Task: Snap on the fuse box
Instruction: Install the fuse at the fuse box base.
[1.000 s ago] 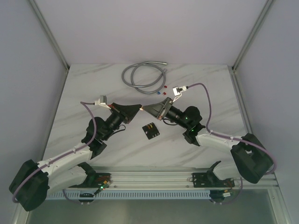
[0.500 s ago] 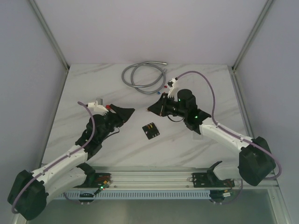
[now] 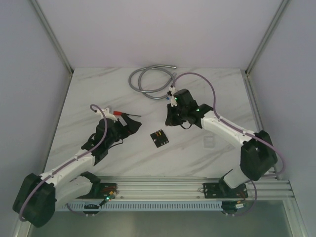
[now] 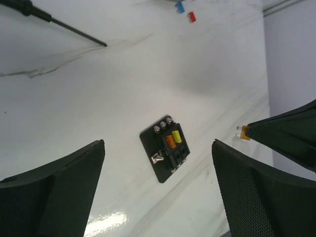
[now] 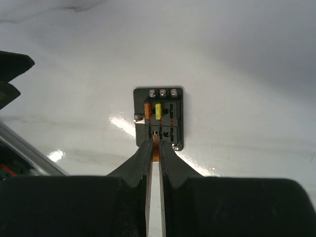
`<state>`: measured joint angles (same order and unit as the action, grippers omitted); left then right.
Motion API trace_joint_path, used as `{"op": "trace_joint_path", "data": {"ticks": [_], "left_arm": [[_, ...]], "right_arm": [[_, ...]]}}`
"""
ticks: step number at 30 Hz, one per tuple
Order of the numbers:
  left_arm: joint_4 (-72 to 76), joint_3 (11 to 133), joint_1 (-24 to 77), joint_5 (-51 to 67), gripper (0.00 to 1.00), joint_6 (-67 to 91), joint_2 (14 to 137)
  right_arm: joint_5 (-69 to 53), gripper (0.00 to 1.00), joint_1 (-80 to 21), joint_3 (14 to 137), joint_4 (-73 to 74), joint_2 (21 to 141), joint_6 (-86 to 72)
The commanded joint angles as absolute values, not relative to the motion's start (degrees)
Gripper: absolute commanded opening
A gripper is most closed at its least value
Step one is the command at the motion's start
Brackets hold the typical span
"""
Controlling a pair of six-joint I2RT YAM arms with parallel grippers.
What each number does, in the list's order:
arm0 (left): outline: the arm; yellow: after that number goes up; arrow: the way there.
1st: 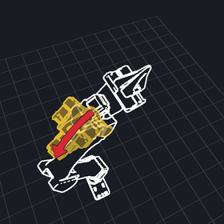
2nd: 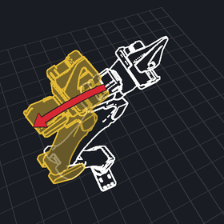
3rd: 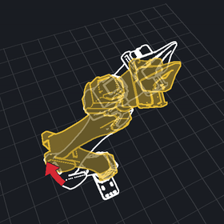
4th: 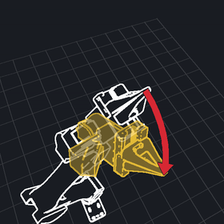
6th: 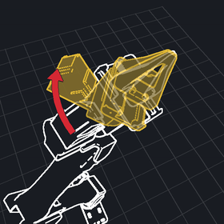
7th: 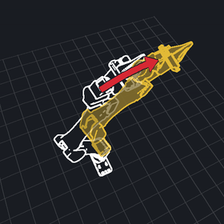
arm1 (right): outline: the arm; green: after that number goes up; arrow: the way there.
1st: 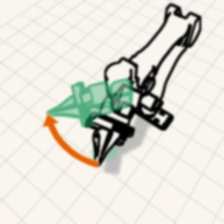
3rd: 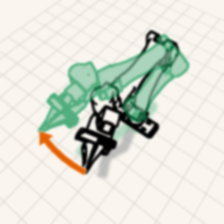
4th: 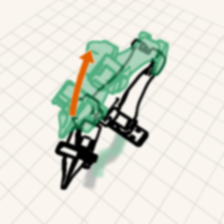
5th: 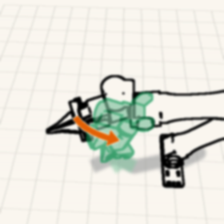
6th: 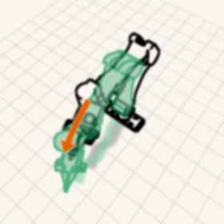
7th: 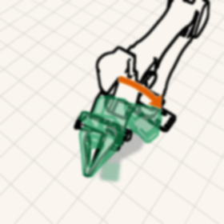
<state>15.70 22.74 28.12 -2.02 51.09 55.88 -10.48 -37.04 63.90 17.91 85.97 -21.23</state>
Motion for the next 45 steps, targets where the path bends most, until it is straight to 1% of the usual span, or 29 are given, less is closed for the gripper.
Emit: {"op": "trace_joint_path", "data": {"ticks": [1, 11, 20, 31, 45], "left_arm": [[14.26, 23.36, 27.22, 0.72, 1.0, 48.36, 58.43], [14.07, 23.76, 25.28, 3.13, 1.0, 48.05, 63.43], [14.24, 24.24, 24.34, 4.65, 1.0, 47.43, 65.78], [14.33, 24.19, 24.17, 5.35, 1.0, 47.39, 66.3], [14.41, 24.03, 24.1, 5.8, 1.0, 47.55, 66.02]], "right_arm": [[-5.86, 0.0, -38.78, 69.57, 26.59, 90.98, -17.39], [-0.42, 0.0, -42.95, 79.85, 35.05, 102.26, -14.47], [2.37, 0.0, -44.84, 85.01, 38.47, 108.45, -13.8], [5.14, 0.0, -46.39, 87.4, 39.46, 112.26, -13.88], [7.39, 0.0, -46.8, 87.45, 38.5, 113.53, -14.22]]}}
